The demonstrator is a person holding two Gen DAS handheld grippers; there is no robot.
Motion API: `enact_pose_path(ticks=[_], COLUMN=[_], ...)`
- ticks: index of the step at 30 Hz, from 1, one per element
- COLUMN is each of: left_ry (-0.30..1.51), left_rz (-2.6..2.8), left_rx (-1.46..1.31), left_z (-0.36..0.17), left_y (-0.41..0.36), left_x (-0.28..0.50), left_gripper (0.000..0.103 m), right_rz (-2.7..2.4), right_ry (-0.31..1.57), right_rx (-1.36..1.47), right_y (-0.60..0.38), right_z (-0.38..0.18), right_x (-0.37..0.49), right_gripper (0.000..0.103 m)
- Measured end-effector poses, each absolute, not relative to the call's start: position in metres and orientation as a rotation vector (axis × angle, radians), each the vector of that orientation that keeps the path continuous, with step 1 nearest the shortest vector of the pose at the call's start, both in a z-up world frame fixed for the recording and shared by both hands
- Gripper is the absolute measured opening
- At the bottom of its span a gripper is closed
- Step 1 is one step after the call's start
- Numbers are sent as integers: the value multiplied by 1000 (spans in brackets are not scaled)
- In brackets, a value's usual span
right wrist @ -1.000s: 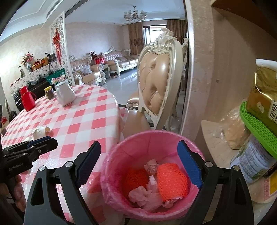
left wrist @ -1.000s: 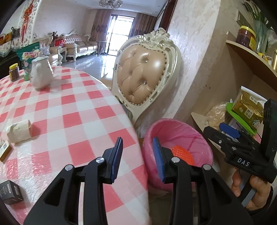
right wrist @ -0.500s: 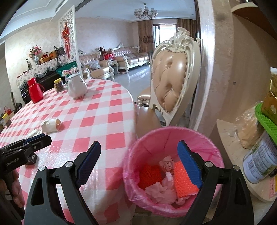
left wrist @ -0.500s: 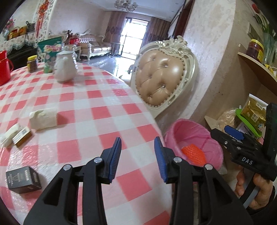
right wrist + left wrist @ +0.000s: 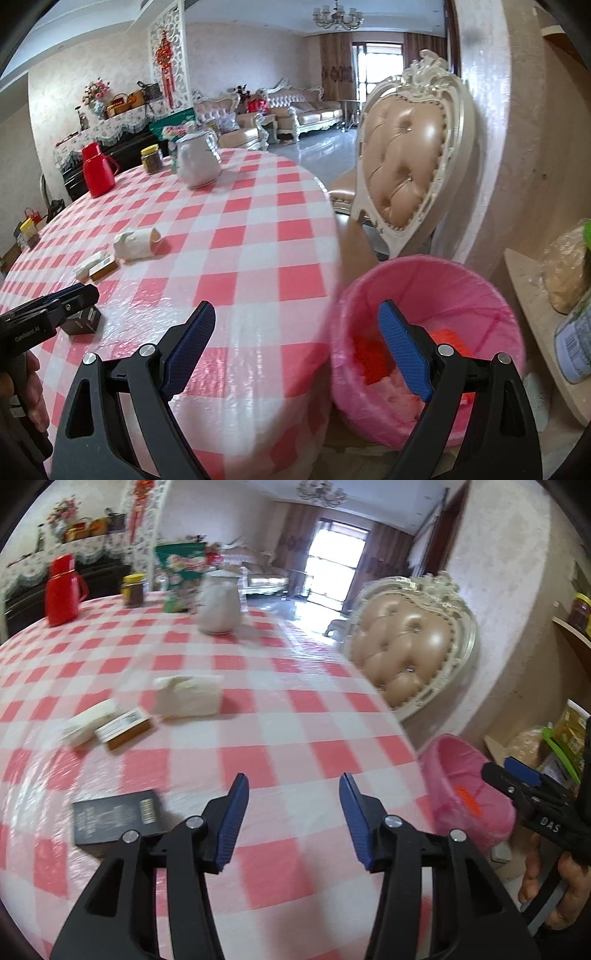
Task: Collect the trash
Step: 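Grasp the black DORMI box with the left tool and lift it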
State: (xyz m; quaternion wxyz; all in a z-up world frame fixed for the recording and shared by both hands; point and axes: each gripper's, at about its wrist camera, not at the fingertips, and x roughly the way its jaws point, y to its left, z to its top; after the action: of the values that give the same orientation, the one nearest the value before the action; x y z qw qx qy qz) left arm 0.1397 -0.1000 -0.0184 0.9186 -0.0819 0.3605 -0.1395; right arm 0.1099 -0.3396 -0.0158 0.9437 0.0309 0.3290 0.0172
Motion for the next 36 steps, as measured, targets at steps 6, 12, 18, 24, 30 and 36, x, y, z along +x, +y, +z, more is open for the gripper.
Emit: enact_pose_path(ticks=[6,12,18,24,30,36], left_ry=[752,771,792,840,883,904], left_rz=[-164,-52,48,93,112,127], left_rx=[-181,-178,-153,-145,-134,-102], left_z=[-26,-36,-46,-60,-72,-77], left_y=[-66,-45,-31,-23,-20,-15], left_x=[136,138,143,152,161,170], left_gripper=[70,81,92,95,95,85], right_rz=[73,94,105,117,140,168], right_ry=[688,704,719,732,746,757], right_rx=[46,35,28,26,28,28], right_y=[-318,-307,-298,-293,-283,-269], right_z=[-21,-26,-31,-36,-42,-46], right_x=[115,119,123,130,140,152], right_gripper=[85,85,85,85,85,85])
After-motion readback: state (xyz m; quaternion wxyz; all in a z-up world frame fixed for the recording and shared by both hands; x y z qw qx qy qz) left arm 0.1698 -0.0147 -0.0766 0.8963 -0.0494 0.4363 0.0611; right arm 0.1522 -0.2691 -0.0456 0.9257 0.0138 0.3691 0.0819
